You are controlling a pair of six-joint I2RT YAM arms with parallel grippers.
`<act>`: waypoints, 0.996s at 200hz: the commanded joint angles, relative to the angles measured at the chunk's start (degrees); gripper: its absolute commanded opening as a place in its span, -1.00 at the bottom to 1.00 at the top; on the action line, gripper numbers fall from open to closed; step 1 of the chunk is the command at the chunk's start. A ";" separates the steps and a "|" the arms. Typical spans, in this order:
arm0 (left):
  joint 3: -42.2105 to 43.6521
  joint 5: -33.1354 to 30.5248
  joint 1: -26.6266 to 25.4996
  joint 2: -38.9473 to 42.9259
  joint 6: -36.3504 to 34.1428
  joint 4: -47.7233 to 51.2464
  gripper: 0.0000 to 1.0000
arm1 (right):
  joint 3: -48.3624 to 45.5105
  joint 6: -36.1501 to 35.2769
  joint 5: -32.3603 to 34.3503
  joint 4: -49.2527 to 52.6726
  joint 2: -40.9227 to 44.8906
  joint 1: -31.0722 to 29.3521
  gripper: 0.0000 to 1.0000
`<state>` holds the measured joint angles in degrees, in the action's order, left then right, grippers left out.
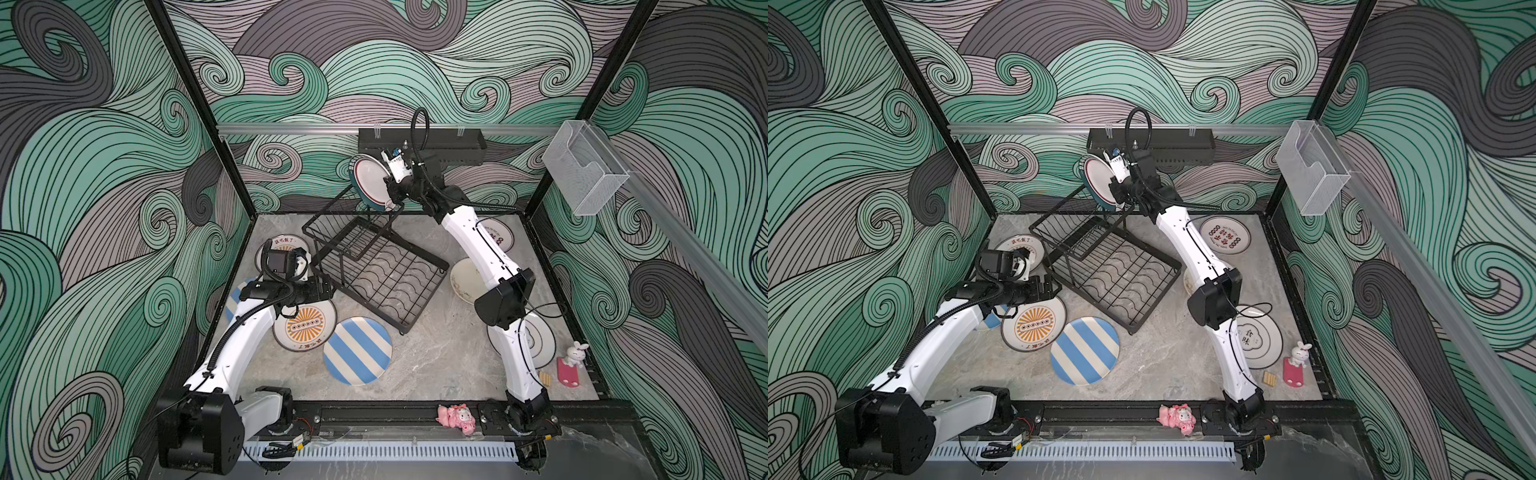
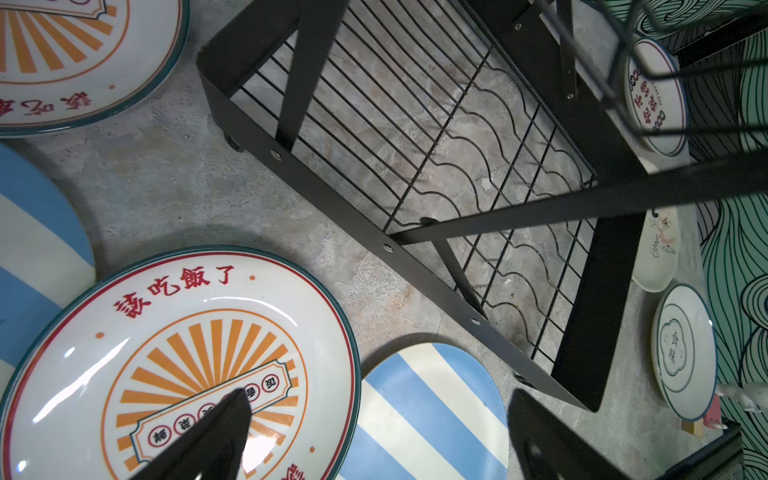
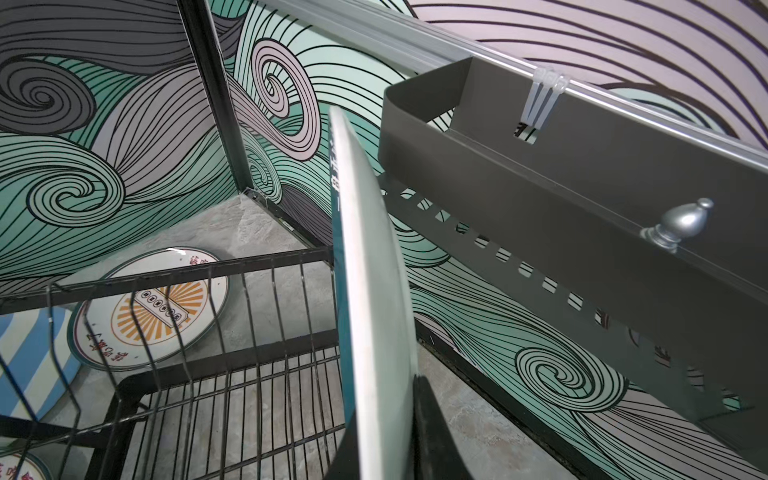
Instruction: Load the plates into the dish rack
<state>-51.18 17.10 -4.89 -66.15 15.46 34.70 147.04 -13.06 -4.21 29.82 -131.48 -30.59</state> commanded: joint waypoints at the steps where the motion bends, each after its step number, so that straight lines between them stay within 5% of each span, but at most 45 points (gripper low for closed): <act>1: 0.11 0.46 0.67 0.41 -0.85 -0.42 0.97 | 1.41 -0.67 -0.16 -0.23 -0.05 -0.82 -0.93; 140: 0.11 1.02 0.89 0.58 -0.89 -0.73 0.97 | 2.39 -2.76 6.76 -8.91 6.35 -2.61 -1.00; 199: 0.11 1.00 0.84 0.23 -0.96 -0.53 0.97 | -6.46 0.26 5.79 -15.13 10.17 -2.57 -1.00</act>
<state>-51.18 17.26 -4.49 -66.15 15.44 34.68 143.15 -14.81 1.72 21.85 -125.21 -33.06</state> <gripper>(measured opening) 0.986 0.086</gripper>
